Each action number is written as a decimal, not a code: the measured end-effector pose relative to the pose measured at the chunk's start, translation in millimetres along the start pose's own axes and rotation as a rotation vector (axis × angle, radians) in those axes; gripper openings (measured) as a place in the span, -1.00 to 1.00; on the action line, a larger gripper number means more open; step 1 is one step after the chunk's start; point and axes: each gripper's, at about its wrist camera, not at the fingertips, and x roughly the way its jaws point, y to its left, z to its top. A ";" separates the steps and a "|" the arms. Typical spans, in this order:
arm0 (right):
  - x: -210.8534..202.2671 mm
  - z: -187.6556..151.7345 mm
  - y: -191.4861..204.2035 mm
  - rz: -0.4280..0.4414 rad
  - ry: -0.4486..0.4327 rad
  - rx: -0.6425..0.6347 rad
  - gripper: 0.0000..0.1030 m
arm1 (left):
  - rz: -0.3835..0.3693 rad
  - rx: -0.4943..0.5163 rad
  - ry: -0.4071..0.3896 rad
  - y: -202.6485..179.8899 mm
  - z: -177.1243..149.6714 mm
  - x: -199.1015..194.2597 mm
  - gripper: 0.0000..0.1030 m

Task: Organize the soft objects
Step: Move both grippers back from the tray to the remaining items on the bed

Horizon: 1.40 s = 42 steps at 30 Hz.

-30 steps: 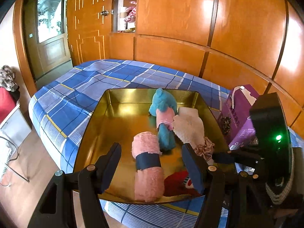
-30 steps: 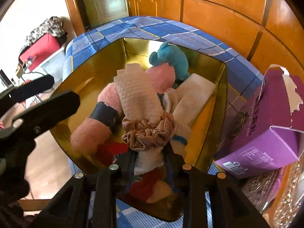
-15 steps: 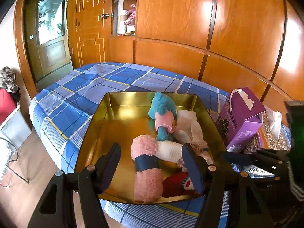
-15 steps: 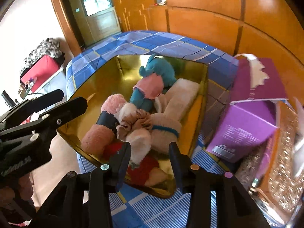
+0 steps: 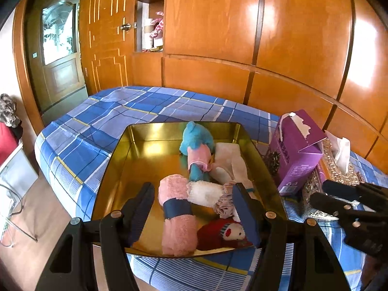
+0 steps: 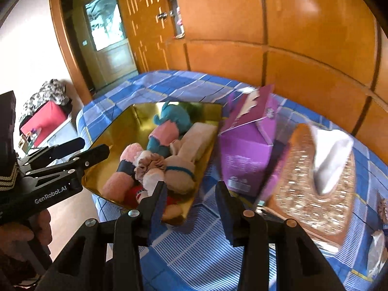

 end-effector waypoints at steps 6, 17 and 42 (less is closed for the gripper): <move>-26.8 -5.1 -22.4 -0.037 -0.059 0.051 -0.20 | -0.013 0.032 -0.018 -9.3 3.1 -7.5 0.30; -81.4 -29.0 -91.3 -0.156 -0.147 0.205 -0.20 | -0.081 0.133 -0.070 -41.1 16.8 -25.6 0.30; -146.3 -244.4 -237.8 -0.474 0.098 0.703 -0.20 | -0.634 0.528 0.068 -316.7 28.8 -44.7 0.30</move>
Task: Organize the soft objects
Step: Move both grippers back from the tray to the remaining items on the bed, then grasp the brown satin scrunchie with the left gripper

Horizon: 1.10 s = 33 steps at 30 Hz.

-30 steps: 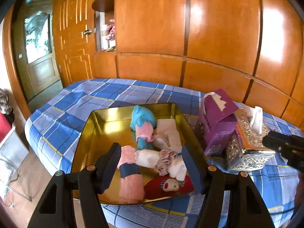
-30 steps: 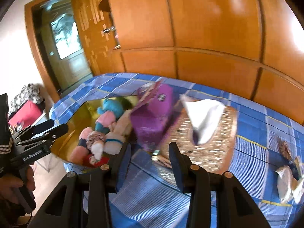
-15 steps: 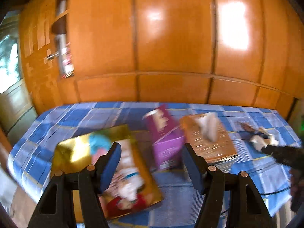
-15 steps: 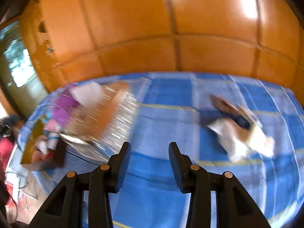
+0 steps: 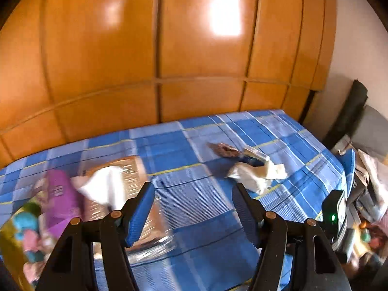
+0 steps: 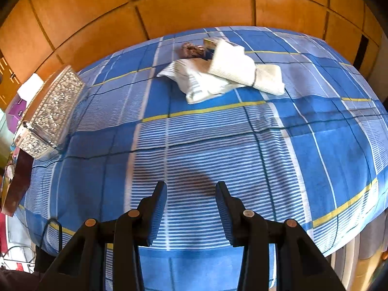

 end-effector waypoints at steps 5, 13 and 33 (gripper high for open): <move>0.6 -2.6 -4.0 0.016 -0.023 -0.006 -0.19 | -0.066 -0.093 0.155 -24.9 25.7 78.4 0.25; 1.7 -3.6 -3.4 0.042 -0.047 -0.008 -0.18 | -0.110 -0.243 0.340 -35.4 46.1 193.2 -0.06; 4.4 0.4 -26.8 0.199 -0.084 0.146 -0.18 | 0.056 -0.129 0.483 -76.4 89.5 357.4 0.22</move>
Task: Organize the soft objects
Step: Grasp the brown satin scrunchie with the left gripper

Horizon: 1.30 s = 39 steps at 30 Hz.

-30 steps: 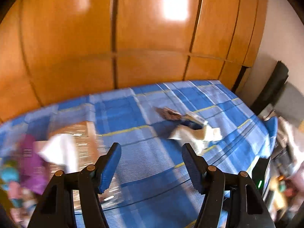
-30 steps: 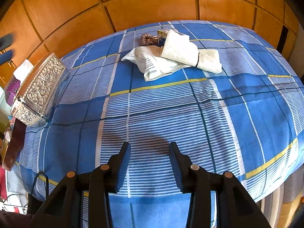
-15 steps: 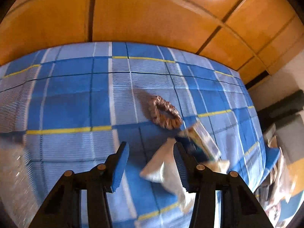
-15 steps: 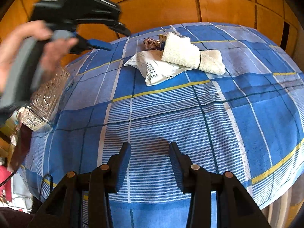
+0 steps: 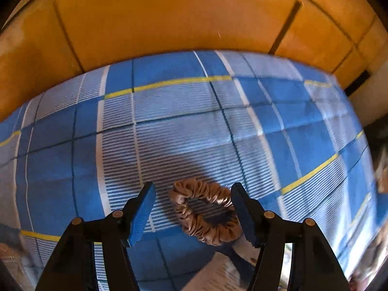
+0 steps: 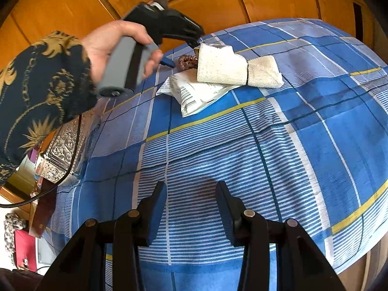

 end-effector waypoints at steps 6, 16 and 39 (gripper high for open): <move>-0.1 -0.3 -0.8 0.004 -0.003 0.004 -0.18 | -0.055 0.015 -0.021 20.2 -16.6 -11.6 -0.82; 1.5 -2.3 7.2 -0.030 -0.005 -0.024 -0.18 | -0.059 -0.087 -0.024 82.1 -67.6 -51.5 -0.83; -25.1 31.2 5.4 -0.221 -0.058 -0.187 -0.18 | -0.034 0.219 -0.143 66.8 -217.3 -83.2 -0.83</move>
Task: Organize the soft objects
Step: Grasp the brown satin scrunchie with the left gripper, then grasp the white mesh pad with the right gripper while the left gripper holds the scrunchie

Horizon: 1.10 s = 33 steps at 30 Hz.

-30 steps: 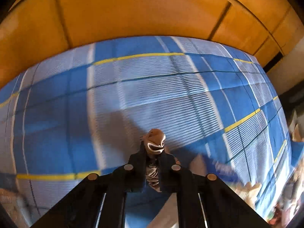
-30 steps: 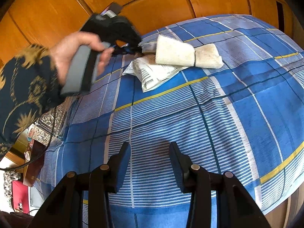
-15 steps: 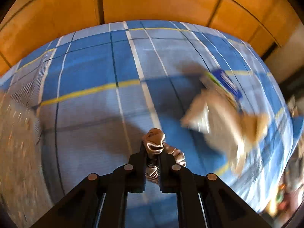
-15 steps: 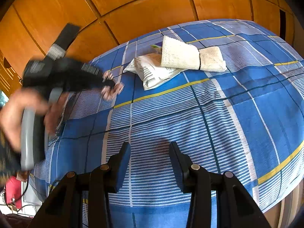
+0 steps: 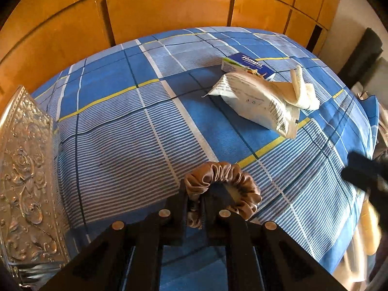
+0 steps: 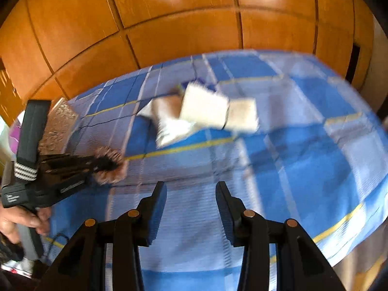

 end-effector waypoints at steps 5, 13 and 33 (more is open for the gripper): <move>15.8 18.5 1.2 -0.127 -0.021 -0.228 -0.18 | -0.020 -0.006 -0.013 0.6 1.1 3.5 -0.82; 56.4 40.9 11.5 -0.266 -0.072 -0.571 -0.18 | -0.073 -0.068 0.000 10.5 1.9 3.9 -0.83; 19.2 84.0 -31.5 -0.038 0.030 -0.266 -0.12 | -0.093 -0.091 -0.007 13.4 -0.2 2.9 -0.83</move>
